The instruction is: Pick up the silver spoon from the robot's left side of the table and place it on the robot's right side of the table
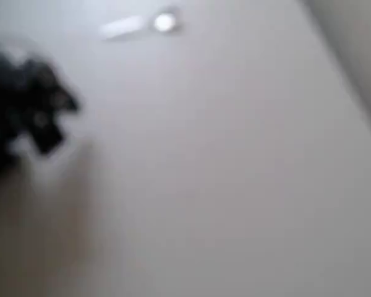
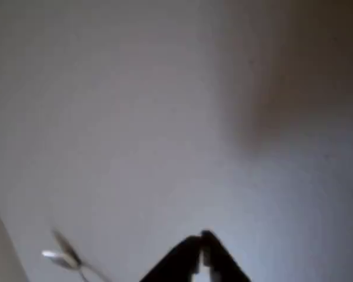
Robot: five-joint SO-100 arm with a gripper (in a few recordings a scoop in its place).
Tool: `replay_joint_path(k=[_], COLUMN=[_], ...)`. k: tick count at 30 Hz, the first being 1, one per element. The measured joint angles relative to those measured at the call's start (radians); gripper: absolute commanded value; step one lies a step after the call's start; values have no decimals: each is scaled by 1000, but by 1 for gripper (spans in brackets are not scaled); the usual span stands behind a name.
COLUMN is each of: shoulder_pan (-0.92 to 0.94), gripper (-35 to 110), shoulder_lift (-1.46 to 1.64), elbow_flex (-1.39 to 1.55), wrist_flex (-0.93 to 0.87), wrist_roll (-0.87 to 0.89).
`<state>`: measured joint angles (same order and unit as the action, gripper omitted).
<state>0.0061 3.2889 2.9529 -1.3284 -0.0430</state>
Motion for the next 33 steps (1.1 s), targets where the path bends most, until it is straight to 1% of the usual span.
replay_joint_path(k=[33], shoulder_pan=[0], gripper=[-2], shoulder_lift=[0], elbow_flex=[0], wrist_flex=[0], wrist_roll=[0])
